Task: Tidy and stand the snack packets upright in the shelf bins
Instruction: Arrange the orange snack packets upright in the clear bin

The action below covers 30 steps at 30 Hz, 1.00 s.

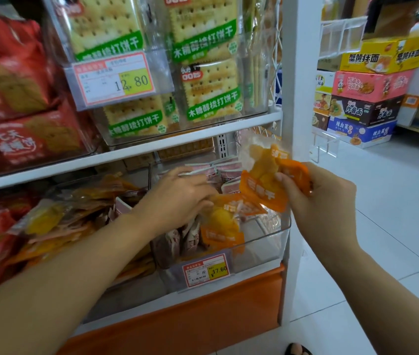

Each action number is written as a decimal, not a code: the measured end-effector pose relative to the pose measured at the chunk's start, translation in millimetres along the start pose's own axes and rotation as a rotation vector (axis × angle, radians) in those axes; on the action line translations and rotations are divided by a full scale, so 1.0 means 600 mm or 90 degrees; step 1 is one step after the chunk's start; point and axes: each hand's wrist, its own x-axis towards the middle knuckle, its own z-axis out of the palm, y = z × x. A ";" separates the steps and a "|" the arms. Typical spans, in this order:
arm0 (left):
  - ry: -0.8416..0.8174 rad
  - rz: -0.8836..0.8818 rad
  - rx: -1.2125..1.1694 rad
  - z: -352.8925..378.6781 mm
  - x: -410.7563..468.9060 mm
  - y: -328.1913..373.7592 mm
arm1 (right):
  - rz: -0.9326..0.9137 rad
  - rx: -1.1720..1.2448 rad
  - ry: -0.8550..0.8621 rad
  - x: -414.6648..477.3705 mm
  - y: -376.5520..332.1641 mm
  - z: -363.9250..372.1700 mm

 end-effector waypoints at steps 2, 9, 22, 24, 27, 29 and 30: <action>0.042 -0.066 -0.010 -0.019 -0.027 0.000 | -0.013 0.043 0.042 -0.009 -0.019 0.002; 0.156 -0.322 -0.038 -0.075 -0.145 -0.009 | 0.005 0.173 0.108 -0.058 -0.083 0.040; 0.310 -0.767 -0.252 -0.099 -0.287 -0.046 | -0.085 0.189 -0.093 -0.098 -0.202 0.190; 0.305 -0.834 -0.300 -0.099 -0.309 -0.067 | -0.051 0.196 -0.126 -0.090 -0.219 0.221; 0.306 -0.903 -0.377 -0.094 -0.339 -0.093 | 0.019 0.195 -0.191 -0.066 -0.228 0.283; 0.331 -0.923 -0.396 -0.088 -0.353 -0.100 | 0.042 0.173 -0.260 -0.049 -0.225 0.322; 0.333 -0.926 -0.388 -0.085 -0.357 -0.103 | 0.053 0.151 -0.290 -0.040 -0.224 0.337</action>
